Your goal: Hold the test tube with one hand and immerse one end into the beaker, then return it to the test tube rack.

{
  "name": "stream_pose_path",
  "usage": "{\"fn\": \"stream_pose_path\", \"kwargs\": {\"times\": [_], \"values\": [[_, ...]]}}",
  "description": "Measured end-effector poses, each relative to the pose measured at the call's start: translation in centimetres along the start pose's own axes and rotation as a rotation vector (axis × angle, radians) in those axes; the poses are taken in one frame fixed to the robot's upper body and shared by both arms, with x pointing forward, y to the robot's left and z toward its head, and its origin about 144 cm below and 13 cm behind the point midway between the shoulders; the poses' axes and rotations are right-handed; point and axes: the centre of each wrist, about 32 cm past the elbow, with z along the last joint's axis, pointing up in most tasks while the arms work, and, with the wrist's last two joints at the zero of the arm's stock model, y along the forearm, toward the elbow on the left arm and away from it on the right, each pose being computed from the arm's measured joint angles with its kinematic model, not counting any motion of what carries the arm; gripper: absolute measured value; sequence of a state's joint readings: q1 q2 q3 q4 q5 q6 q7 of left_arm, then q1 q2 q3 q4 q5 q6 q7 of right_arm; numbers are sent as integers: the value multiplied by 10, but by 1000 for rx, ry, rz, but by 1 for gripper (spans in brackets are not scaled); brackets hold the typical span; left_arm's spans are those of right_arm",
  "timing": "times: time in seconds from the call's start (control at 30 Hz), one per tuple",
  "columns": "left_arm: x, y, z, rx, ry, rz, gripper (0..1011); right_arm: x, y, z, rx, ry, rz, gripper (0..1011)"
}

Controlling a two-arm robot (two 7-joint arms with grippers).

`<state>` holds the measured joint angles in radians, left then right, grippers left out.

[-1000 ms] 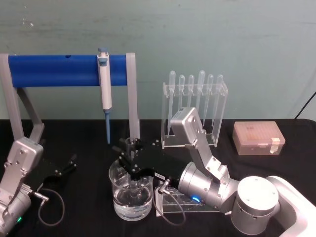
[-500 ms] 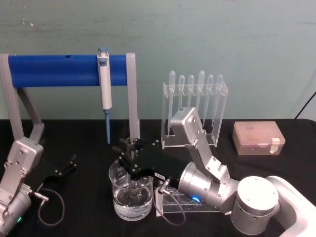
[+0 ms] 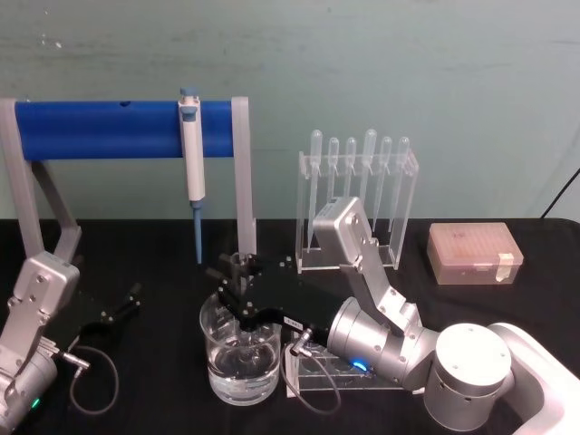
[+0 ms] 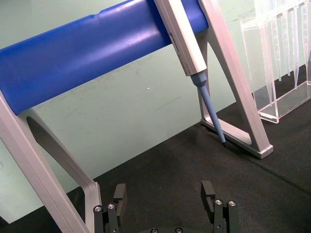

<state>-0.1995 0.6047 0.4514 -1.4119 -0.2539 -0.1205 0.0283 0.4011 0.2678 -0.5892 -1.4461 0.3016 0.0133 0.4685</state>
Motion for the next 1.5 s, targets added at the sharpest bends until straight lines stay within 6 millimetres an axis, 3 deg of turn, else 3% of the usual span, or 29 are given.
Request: {"fn": "stream_pose_path", "kwargs": {"times": [1.5], "values": [[0,0,0,0,0,0,1000,0,0,0,0,0,0,217]]}}
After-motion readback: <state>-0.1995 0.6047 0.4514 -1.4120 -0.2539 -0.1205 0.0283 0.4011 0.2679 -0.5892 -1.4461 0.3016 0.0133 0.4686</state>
